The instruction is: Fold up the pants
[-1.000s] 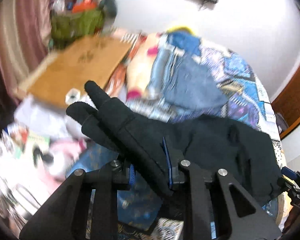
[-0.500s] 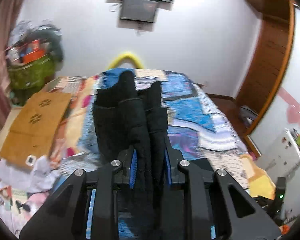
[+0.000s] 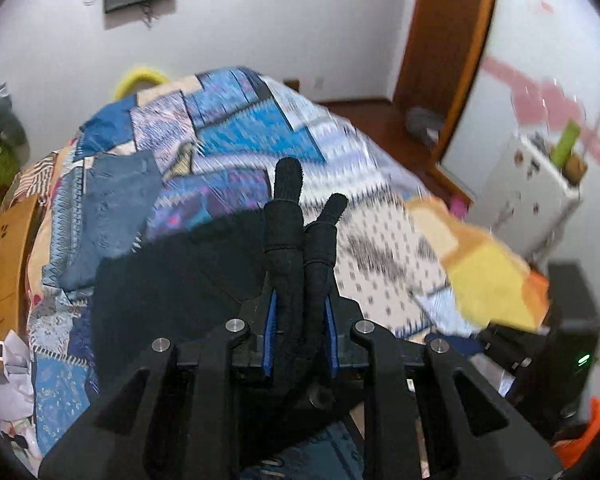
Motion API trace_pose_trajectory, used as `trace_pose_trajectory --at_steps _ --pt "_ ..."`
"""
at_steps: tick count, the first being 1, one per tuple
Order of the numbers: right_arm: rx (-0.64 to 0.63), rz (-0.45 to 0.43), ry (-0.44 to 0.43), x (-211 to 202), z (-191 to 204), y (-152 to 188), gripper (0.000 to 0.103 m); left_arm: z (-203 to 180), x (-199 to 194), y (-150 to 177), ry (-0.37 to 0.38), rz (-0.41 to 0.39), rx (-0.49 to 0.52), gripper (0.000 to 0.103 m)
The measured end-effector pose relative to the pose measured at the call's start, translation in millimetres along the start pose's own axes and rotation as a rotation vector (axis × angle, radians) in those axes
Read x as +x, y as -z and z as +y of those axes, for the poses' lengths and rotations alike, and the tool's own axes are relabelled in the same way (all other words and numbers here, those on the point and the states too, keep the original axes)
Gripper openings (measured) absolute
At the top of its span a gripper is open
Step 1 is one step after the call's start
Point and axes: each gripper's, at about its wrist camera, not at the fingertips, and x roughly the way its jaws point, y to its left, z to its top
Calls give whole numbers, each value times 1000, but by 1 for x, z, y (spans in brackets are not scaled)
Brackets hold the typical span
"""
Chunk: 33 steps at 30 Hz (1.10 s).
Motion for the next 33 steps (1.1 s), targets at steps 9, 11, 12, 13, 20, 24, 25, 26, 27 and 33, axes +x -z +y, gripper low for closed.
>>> trace_pose_trajectory --at_steps 9,11,12,13,20,24,25,26,27,33 --pt "-17 -1 13 -6 6 7 65 -8 -2 23 107 67 -11 77" --pt "-12 -3 7 -7 7 7 65 -10 -12 20 70 50 9 78" --pt "-11 -4 4 -7 8 8 65 -8 -17 17 60 35 9 78" --pt "-12 -4 1 -7 10 7 65 -6 -22 14 53 21 8 80" --pt "-37 -8 -24 -8 23 4 65 50 -37 -21 -158 -97 -8 101" --pt "-53 12 -33 2 27 0 65 101 -11 -38 -256 -14 -60 101" --pt "-55 15 -32 4 28 -2 65 114 -4 -41 -272 4 -68 101" --pt "-56 16 -32 6 29 -3 65 127 3 -44 -289 17 -76 101" --pt "-57 17 -34 8 29 -5 65 137 10 -46 -304 31 -79 101" --pt "-48 27 -42 18 30 -16 65 189 67 -47 -332 166 -113 101"
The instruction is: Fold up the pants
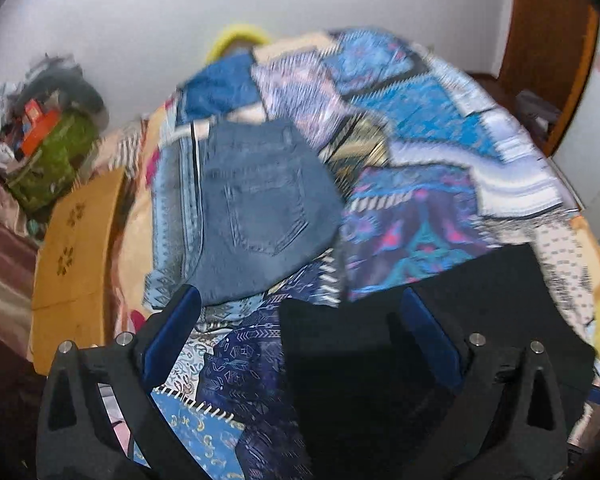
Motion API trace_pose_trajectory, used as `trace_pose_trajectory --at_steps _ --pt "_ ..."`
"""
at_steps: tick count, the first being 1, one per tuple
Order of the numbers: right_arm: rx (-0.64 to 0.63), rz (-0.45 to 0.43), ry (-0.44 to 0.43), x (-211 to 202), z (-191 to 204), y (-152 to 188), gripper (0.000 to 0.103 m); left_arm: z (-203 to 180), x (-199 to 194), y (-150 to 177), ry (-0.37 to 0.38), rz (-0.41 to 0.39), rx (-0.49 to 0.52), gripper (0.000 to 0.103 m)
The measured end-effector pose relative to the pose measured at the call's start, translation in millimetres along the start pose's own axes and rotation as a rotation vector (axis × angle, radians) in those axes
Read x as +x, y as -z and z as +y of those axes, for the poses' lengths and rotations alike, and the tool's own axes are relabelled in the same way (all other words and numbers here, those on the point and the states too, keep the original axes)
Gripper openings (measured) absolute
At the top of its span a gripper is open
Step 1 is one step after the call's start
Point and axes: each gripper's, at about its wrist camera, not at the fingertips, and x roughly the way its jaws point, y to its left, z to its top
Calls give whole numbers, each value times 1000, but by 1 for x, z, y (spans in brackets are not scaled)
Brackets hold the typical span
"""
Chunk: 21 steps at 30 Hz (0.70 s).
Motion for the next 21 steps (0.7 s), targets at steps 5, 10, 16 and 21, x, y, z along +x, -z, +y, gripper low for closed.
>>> trace_pose_trajectory --at_steps 5,10,16,21 --pt "0 13 -8 5 -2 -7 65 13 60 0 -81 105 38 101" --pt "0 21 2 10 -6 -13 65 30 94 13 18 227 15 101" --pt "2 18 59 7 -9 -20 66 54 89 48 103 280 -92 102" --pt "-34 -8 122 -10 -10 -23 66 61 56 83 67 267 -61 102"
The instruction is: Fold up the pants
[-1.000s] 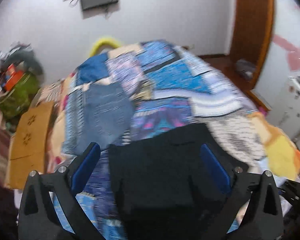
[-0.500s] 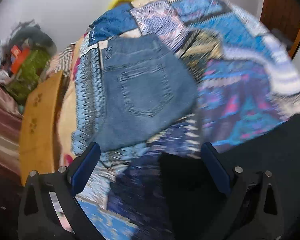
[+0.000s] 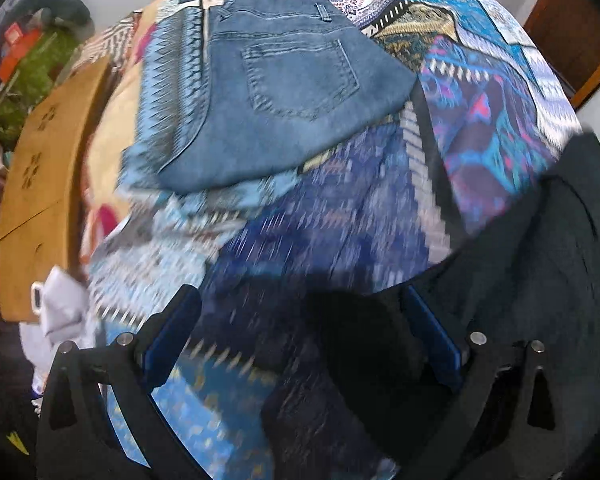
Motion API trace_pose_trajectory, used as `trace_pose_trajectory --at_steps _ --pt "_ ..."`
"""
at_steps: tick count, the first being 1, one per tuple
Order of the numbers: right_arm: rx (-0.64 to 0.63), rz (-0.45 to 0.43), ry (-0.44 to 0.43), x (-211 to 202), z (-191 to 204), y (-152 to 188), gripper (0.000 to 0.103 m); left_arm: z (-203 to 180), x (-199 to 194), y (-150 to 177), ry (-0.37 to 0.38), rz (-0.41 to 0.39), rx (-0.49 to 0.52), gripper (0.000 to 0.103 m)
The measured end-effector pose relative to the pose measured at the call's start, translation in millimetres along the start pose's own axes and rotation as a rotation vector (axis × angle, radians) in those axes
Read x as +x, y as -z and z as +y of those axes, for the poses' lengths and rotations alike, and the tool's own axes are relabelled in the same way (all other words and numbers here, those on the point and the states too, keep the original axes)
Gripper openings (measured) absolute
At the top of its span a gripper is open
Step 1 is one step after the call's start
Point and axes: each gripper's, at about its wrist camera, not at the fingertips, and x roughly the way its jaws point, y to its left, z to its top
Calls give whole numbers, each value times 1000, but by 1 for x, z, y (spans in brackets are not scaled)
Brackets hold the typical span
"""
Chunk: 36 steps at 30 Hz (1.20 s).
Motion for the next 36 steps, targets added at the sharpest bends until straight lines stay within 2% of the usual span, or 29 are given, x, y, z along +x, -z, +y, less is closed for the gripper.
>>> trace_pose_trajectory --at_steps 4,9,15,20,24,27,31,36 --pt "13 -31 33 -15 -7 1 66 4 -18 40 18 8 -6 102" --pt "36 -74 40 -34 -10 5 66 4 -43 85 49 -19 -36 102" --pt "17 -88 24 -43 -2 9 66 -4 -66 123 105 -45 -86 102" --pt "-3 -92 16 -43 5 12 66 -21 -82 139 132 -72 -53 101" --pt "-14 -96 8 -42 10 10 66 -28 -95 137 96 -110 -24 101" --pt "-29 -104 10 -42 14 7 66 -27 -109 129 108 -161 -24 101" --pt "-40 -110 -3 -37 16 -2 66 -29 -126 106 120 -236 -19 101" --pt "-48 -103 -32 -20 17 -19 66 -39 -128 69 136 -275 20 101"
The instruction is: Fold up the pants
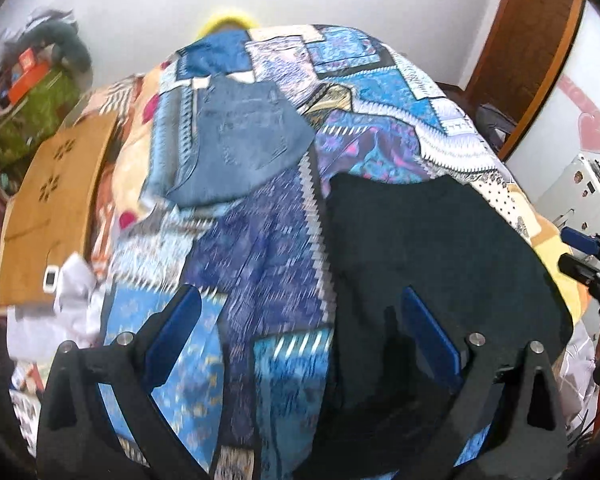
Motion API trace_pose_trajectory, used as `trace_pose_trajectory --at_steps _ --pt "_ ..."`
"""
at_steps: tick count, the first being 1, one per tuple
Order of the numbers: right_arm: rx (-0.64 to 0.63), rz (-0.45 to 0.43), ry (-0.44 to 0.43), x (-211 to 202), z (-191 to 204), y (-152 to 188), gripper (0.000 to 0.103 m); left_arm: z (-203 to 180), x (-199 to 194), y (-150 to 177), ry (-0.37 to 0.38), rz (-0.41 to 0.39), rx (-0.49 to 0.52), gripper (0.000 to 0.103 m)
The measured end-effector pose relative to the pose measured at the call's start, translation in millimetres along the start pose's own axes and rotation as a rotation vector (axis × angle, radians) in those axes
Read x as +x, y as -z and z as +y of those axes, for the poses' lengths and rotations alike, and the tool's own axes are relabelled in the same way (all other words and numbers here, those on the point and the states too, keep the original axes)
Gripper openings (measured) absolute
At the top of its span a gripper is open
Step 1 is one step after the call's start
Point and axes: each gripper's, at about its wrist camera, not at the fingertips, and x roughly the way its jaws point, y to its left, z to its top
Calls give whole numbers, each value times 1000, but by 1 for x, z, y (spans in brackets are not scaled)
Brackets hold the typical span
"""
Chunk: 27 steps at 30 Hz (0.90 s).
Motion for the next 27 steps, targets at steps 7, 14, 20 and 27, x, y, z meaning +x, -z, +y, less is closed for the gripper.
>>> trace_pose_trajectory --at_steps 7,14,20,27 --pt "27 37 -54 41 -10 -26 66 -15 44 -31 83 56 44 84" --pt "72 122 -102 87 -26 -38 56 -17 86 -45 169 138 15 78" --pt "79 145 -152 106 -25 -38 37 -23 100 -49 278 164 -21 61" --pt "-22 20 -96 81 -13 -39 19 -43 68 -61 229 22 112 35"
